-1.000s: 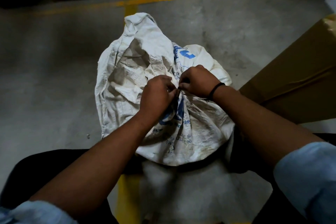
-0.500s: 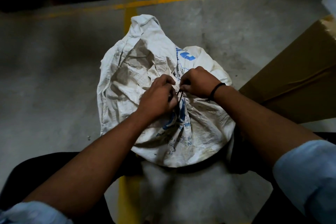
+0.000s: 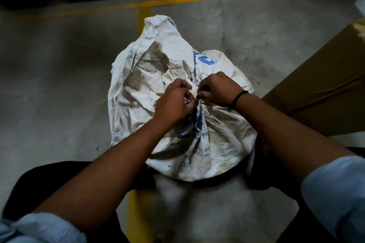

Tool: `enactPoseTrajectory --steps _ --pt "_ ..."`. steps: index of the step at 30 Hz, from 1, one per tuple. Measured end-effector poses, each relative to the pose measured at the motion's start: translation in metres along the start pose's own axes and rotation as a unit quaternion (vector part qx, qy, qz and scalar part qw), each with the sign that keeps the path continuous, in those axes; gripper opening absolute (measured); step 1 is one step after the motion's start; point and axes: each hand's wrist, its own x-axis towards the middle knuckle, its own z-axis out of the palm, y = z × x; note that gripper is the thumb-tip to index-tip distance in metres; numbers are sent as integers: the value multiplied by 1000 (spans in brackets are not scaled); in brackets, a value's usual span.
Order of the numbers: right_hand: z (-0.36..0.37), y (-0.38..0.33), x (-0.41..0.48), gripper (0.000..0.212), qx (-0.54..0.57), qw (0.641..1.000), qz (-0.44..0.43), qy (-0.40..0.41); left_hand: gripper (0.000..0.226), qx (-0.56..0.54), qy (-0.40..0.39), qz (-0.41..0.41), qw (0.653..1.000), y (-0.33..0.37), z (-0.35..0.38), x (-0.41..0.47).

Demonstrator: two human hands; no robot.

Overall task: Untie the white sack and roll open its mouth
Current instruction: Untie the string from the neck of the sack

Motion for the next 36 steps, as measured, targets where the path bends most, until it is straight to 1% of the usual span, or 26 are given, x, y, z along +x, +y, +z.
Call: enactPoseTrajectory --steps 2,4,6,9,11,13,20,24,25,27,30,33,36 --pt "0 0 0 11 1 1000 1 -6 15 -5 -30 26 999 -4 -6 -1" --pt "0 1 1 10 4 1000 2 -9 21 1 -70 56 996 -8 -15 -3" --pt "0 1 1 9 9 1000 2 -9 23 1 -89 66 994 -11 -19 -6" --pt "1 0 1 9 9 1000 0 -4 19 -12 -56 39 998 -8 -14 -3" --pt "1 0 1 10 8 1000 0 0 23 -12 -27 11 1000 -2 -9 2" --pt "0 1 0 10 6 1000 3 -1 24 -2 -16 -8 1000 3 -6 6" --pt "-1 0 -1 11 11 1000 2 -4 16 6 -38 15 999 0 -7 3" --pt "0 -1 -1 11 14 1000 5 -3 12 13 -74 33 997 -3 -14 2" --pt "-1 -1 -1 11 15 1000 5 -2 12 10 -74 31 997 -4 -14 2" --pt "-1 -1 -1 10 15 1000 4 1 15 5 -49 20 999 -3 -12 2" --pt "-1 -1 -1 10 15 1000 5 0 24 18 -15 0 1000 2 -4 2" --pt "-2 0 -1 10 14 1000 6 0 23 18 -6 -11 1000 4 -3 5" --pt "-2 0 -3 10 12 1000 3 2 17 16 -20 -1 1000 3 -7 4"
